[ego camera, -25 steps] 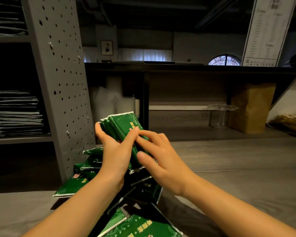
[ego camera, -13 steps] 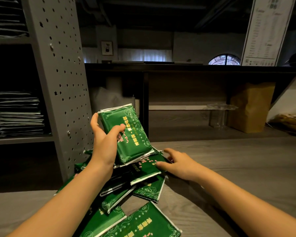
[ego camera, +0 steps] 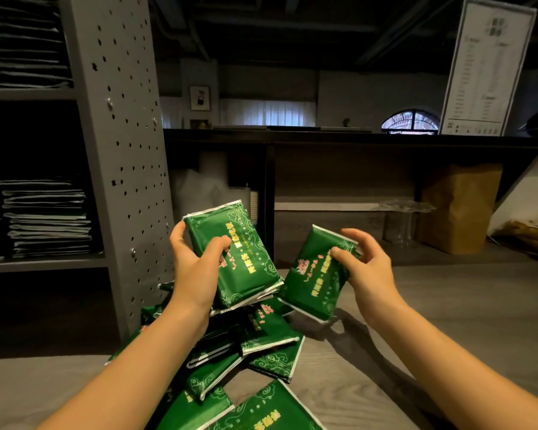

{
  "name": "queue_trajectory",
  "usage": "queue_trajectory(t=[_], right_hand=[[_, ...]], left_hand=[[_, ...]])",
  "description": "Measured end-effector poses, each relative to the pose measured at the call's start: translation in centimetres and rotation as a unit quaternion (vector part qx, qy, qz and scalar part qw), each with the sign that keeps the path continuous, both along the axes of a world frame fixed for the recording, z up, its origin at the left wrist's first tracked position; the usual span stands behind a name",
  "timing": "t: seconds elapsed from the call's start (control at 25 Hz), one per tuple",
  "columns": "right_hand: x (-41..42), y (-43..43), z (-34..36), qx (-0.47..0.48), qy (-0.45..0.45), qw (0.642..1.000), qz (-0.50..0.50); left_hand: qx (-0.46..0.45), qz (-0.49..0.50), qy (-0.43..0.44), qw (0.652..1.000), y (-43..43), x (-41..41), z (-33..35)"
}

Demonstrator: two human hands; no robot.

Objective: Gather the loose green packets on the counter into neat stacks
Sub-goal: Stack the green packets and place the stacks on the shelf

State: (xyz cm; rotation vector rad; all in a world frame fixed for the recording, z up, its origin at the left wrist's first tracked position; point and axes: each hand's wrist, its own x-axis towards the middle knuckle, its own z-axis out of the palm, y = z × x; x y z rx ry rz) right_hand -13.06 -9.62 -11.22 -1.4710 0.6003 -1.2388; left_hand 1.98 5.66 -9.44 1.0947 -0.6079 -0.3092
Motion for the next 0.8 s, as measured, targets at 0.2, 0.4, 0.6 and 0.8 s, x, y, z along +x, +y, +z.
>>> queue_trajectory(t=[0.2, 0.4, 0.6, 0.8], right_hand=[[-0.3, 1.1, 1.6, 0.004, -0.097, 0.994, 0.059], [-0.2, 1.6, 2.3, -0.037, -0.058, 0.993, 0.091], [0.1, 2.8, 3.8, -0.075, -0.028, 0.995, 0.056], [-0.3, 2.8, 5.9, -0.092, -0.029, 0.994, 0.046]], left_hand=[[0.048, -0.030, -0.023, 0.998, 0.0, -0.7, 0.0], [0.082, -0.053, -0.053, 0.994, -0.3, -1.3, 0.0], [0.126, -0.067, -0.060, 0.988, -0.3, -1.3, 1.5], [0.149, -0.052, -0.116, 0.981, 0.8, -1.5, 4.0]])
